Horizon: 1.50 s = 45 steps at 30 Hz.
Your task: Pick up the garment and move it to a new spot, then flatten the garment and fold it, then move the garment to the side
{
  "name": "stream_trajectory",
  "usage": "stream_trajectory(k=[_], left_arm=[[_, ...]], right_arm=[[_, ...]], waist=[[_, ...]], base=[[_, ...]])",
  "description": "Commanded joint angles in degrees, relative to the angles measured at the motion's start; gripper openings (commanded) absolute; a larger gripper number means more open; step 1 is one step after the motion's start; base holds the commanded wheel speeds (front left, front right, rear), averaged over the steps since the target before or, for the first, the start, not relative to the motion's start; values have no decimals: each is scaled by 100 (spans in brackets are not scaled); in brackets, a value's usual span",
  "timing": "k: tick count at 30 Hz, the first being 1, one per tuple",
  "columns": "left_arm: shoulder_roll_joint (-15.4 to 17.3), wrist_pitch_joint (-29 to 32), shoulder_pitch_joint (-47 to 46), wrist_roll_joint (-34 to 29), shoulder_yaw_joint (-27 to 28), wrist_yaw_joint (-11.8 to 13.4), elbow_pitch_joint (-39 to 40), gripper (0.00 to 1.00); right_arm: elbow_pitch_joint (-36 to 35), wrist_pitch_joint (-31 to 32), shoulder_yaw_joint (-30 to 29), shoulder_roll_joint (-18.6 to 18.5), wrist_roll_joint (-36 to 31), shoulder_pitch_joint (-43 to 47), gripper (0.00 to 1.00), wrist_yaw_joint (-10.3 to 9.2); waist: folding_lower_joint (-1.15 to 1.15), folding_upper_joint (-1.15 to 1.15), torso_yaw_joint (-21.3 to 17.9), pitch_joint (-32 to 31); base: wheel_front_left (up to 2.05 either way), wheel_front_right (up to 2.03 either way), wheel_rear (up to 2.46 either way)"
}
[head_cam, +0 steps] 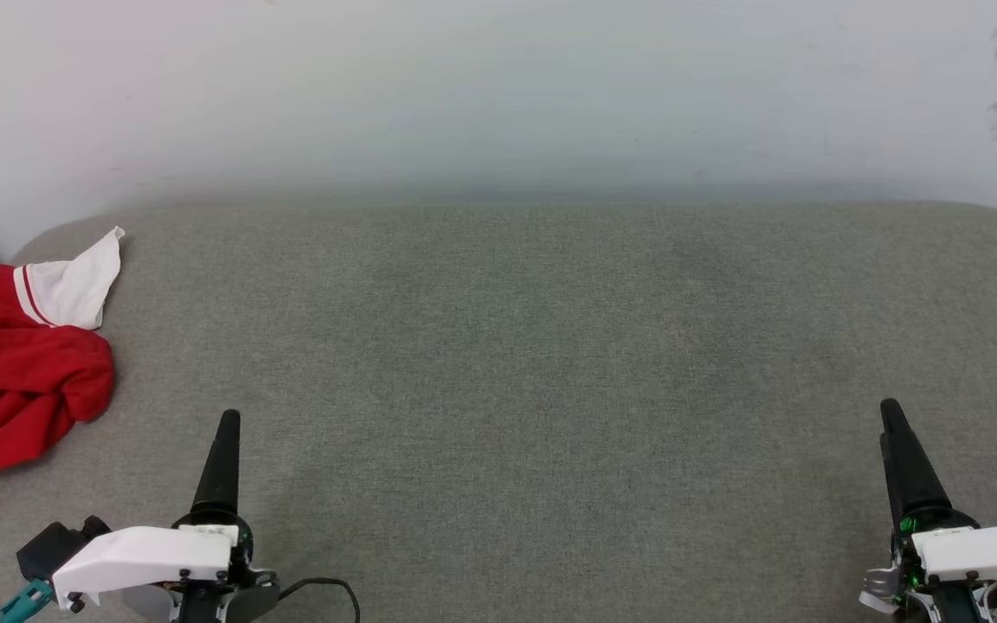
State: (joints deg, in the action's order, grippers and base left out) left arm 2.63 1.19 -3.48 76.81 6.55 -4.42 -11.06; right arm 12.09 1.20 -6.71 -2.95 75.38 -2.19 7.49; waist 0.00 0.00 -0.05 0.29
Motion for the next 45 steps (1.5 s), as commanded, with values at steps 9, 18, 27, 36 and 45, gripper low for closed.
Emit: stream_trajectory(k=[9, 18, 27, 36, 45], left_arm=[[19, -250, 51, -1418, -223, 409, 385, 100], [23, -440, 139, -2541, -419, 556, 499, 100], [127, -617, 226, -3426, -653, 752, 505, 100], [207, -775, 272, -4057, -850, 910, 545, 100], [262, -921, 354, -4623, -985, 1001, 573, 100]], right_arm=[[-466, -249, 80, -1, -1422, 47, 100, 0], [-636, -440, 177, 0, -2473, 171, 100, 0], [-689, -614, 267, 1, -3309, 282, 100, 0], [-762, -774, 284, 2, -4018, 371, 100, 0], [-795, -922, 298, 3, -4647, 463, 100, 0]], waist=[[0, 0, 3, -1], [0, 0, 17, 6], [0, 0, 21, 7], [0, 0, 30, 9], [0, 0, 47, 10]], base=[[0, 0, 0], [0, 0, 0], [0, 0, 0], [0, 0, 0], [0, 0, 0]])
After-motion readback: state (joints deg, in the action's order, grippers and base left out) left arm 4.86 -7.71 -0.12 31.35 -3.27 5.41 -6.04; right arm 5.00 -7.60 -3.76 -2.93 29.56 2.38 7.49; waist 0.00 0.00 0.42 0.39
